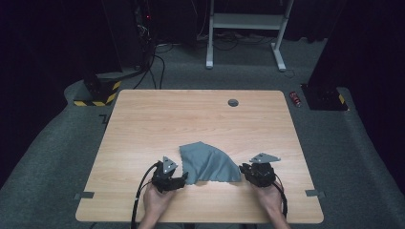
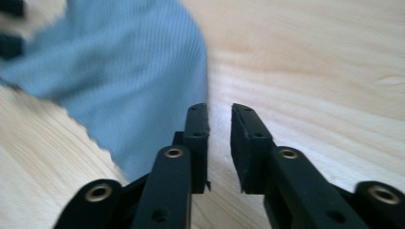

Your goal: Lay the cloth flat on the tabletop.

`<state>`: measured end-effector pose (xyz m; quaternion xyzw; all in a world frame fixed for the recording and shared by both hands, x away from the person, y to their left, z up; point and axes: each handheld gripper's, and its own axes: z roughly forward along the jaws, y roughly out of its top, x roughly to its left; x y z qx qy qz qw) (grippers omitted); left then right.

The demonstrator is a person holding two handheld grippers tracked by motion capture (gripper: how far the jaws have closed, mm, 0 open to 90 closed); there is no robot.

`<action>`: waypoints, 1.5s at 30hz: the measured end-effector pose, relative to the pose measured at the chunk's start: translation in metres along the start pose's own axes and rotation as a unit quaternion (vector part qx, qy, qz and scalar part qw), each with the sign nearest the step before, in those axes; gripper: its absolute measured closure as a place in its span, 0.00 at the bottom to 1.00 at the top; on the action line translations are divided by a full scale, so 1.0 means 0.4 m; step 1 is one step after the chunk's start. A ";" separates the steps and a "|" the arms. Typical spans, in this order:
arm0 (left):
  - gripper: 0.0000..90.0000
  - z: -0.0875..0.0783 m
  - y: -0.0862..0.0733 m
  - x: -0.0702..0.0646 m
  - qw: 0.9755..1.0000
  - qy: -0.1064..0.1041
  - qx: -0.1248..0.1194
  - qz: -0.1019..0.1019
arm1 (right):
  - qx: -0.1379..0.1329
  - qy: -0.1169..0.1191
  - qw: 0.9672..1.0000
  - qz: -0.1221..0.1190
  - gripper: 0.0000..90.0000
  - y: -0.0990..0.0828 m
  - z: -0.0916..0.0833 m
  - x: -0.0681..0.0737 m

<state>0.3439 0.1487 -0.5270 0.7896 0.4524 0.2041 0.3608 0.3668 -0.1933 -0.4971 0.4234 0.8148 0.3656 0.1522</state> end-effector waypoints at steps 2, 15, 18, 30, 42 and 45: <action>0.35 0.000 0.000 0.000 1.000 0.000 0.000 0.000 | -0.024 0.003 1.000 0.005 0.81 0.005 -0.022 0.001; 0.89 -0.002 0.005 -0.006 0.998 -0.043 -0.009 0.040 | 0.048 0.046 0.996 -0.064 0.86 0.020 0.080 0.099; 0.99 -0.003 0.008 -0.007 0.998 -0.053 -0.002 0.042 | 0.047 0.044 0.995 -0.079 0.97 0.012 0.077 0.103; 0.70 -0.036 -0.016 0.057 0.999 -0.044 0.006 0.000 | 0.013 0.057 0.996 -0.060 0.80 0.056 0.030 0.083; 0.45 -0.018 -0.016 0.047 1.000 -0.001 -0.006 0.001 | 0.061 0.038 0.997 0.000 0.67 0.200 0.215 0.040; 0.44 -0.018 -0.015 0.048 1.000 0.000 -0.005 0.002 | 0.080 0.050 0.995 0.006 0.82 0.201 0.245 0.040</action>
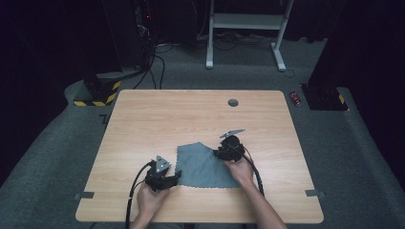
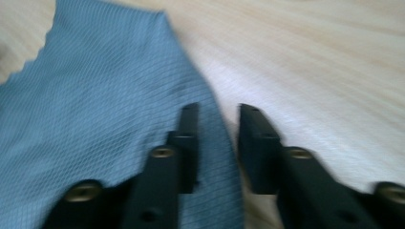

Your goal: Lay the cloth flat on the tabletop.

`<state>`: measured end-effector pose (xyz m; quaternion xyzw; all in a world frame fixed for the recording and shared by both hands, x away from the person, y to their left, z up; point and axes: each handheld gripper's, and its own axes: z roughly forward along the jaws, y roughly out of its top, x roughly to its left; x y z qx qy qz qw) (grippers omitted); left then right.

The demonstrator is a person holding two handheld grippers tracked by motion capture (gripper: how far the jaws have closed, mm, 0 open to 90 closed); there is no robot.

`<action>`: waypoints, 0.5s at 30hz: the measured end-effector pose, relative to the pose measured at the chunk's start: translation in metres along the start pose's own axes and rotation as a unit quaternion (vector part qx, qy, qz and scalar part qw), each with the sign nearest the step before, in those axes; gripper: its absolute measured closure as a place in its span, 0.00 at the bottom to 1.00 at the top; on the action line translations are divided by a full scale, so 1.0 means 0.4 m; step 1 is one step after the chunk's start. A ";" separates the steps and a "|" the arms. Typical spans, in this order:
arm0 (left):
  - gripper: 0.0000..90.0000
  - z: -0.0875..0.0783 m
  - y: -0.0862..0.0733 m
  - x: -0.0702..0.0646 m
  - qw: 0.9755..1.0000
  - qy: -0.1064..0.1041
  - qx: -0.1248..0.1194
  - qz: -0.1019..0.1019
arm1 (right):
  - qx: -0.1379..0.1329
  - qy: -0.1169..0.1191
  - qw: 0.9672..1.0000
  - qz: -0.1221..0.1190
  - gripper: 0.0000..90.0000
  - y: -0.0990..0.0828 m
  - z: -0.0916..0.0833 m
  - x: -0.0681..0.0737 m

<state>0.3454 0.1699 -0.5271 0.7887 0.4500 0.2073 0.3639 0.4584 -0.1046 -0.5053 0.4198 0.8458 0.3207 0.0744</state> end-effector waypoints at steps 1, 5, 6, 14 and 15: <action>0.44 0.000 0.000 0.000 1.000 0.000 0.000 0.000 | 0.007 0.003 1.000 -0.006 0.89 0.000 0.004 0.002; 0.44 0.000 0.000 0.000 1.000 0.000 0.000 -0.001 | -0.003 0.010 0.999 -0.030 0.99 0.002 -0.007 0.013; 0.44 0.000 0.000 0.000 1.000 0.000 0.000 -0.001 | -0.013 0.011 0.999 -0.039 0.99 0.004 -0.016 0.018; 0.44 0.000 0.000 0.000 1.000 0.000 0.000 -0.001 | -0.077 0.033 0.986 -0.145 0.99 0.005 -0.112 0.151; 0.44 0.000 0.000 0.000 1.000 0.000 0.000 -0.001 | -0.077 0.033 0.986 -0.145 0.99 0.005 -0.112 0.151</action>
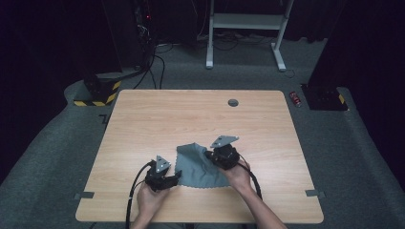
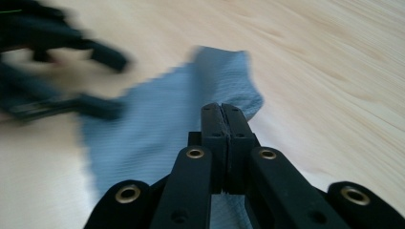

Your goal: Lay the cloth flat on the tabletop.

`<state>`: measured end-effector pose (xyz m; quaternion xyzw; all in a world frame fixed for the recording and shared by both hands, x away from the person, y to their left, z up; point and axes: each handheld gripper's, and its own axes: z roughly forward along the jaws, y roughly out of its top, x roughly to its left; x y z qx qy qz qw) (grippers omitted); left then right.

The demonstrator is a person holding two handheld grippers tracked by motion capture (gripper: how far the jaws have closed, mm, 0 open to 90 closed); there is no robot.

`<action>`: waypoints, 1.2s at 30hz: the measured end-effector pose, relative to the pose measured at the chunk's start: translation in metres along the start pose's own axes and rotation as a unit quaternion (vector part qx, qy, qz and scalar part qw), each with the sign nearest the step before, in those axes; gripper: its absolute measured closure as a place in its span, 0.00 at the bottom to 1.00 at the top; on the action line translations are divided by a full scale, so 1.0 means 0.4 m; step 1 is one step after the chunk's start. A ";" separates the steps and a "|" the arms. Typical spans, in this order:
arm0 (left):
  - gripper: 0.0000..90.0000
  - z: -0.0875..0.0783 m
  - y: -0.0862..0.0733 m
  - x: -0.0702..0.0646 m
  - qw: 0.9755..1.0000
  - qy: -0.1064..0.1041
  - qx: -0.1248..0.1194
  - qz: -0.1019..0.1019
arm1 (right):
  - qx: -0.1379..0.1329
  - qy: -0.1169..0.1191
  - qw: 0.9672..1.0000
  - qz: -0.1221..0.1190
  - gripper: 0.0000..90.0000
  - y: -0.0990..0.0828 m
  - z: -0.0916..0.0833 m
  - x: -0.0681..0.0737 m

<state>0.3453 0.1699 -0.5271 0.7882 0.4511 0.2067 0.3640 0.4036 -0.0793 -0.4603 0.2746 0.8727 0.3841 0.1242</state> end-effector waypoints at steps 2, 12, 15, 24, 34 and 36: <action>0.43 0.000 0.000 0.000 1.000 0.000 0.000 0.000 | 0.004 0.020 0.999 -0.036 0.99 -0.002 0.000 0.059; 0.43 0.000 0.000 0.000 1.000 0.001 0.000 -0.001 | 0.041 0.066 0.995 -0.066 0.82 -0.061 0.037 0.155; 0.43 0.000 0.000 0.000 1.000 0.001 0.001 -0.001 | 0.017 0.034 0.999 -0.029 0.79 -0.044 -0.002 0.116; 0.43 0.000 0.000 0.001 1.000 0.001 0.001 0.000 | 0.071 0.013 0.997 0.032 0.75 -0.057 0.073 0.043; 0.43 0.000 0.000 0.001 1.000 0.001 0.001 0.000 | 0.064 0.004 0.998 0.009 0.96 -0.043 0.057 0.035; 0.43 0.000 0.000 0.000 1.000 0.001 0.001 -0.001 | 0.052 -0.001 0.999 0.015 0.96 -0.036 0.040 0.027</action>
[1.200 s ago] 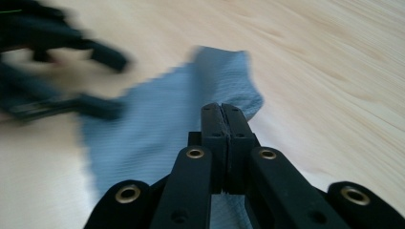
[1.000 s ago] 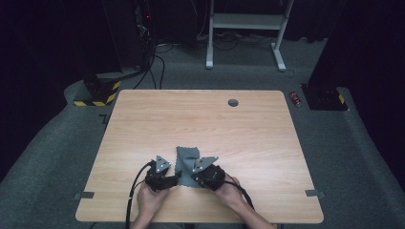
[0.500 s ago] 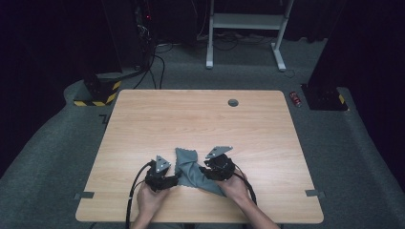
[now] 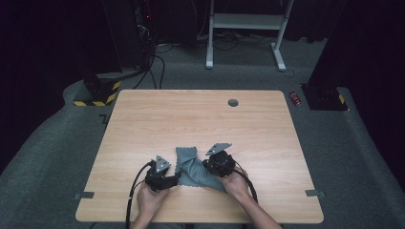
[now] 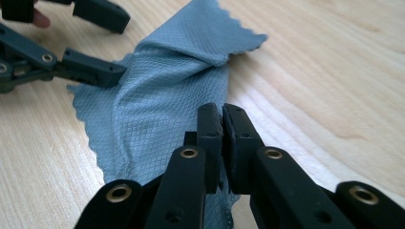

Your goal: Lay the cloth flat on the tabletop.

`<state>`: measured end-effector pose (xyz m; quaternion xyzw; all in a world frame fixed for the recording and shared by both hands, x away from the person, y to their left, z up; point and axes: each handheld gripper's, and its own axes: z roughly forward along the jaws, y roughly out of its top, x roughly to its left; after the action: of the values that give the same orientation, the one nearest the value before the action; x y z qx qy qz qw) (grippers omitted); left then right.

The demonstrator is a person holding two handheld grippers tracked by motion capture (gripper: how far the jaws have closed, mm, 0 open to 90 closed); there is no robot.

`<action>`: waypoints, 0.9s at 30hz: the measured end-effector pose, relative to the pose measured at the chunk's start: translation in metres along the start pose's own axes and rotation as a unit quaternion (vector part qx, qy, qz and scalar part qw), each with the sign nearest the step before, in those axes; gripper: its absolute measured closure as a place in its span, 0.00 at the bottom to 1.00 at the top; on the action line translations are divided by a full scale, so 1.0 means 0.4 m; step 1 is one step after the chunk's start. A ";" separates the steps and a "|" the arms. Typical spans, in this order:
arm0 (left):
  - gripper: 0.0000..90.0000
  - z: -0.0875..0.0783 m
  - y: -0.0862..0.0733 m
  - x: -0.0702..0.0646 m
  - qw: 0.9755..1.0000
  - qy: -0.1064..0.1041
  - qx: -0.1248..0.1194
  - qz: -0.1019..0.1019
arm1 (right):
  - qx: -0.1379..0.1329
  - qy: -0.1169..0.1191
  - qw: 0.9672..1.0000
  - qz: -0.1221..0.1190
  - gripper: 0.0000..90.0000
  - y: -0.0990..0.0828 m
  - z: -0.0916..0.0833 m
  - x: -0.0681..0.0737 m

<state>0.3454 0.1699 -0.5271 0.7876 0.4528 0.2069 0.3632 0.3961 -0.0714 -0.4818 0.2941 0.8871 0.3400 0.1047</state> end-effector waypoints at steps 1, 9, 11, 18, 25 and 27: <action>0.43 0.000 0.000 0.000 1.000 0.000 0.000 0.000 | -0.002 -0.002 1.000 0.000 0.96 0.001 -0.004 -0.002; 0.43 0.000 0.000 0.000 1.000 0.000 0.000 0.001 | -0.010 -0.029 1.000 -0.003 0.98 0.004 -0.029 -0.020; 0.43 0.000 0.000 0.000 1.000 0.000 0.000 0.000 | -0.020 -0.048 0.999 -0.004 0.98 0.006 -0.044 -0.031; 0.43 0.000 0.000 0.000 1.000 0.000 0.000 0.000 | -0.033 -0.094 0.995 0.016 0.97 0.007 -0.094 -0.085; 0.43 0.000 0.000 0.000 1.000 0.001 0.000 0.000 | -0.015 -0.118 0.993 0.026 0.97 -0.007 -0.080 -0.114; 0.43 0.000 0.000 0.000 1.000 0.001 0.000 0.000 | -0.009 -0.109 0.994 0.017 0.97 -0.008 -0.061 -0.101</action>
<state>0.3454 0.1698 -0.5271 0.7874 0.4529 0.2077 0.3630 0.4177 -0.1104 -0.4664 0.3431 0.8624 0.3153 0.1977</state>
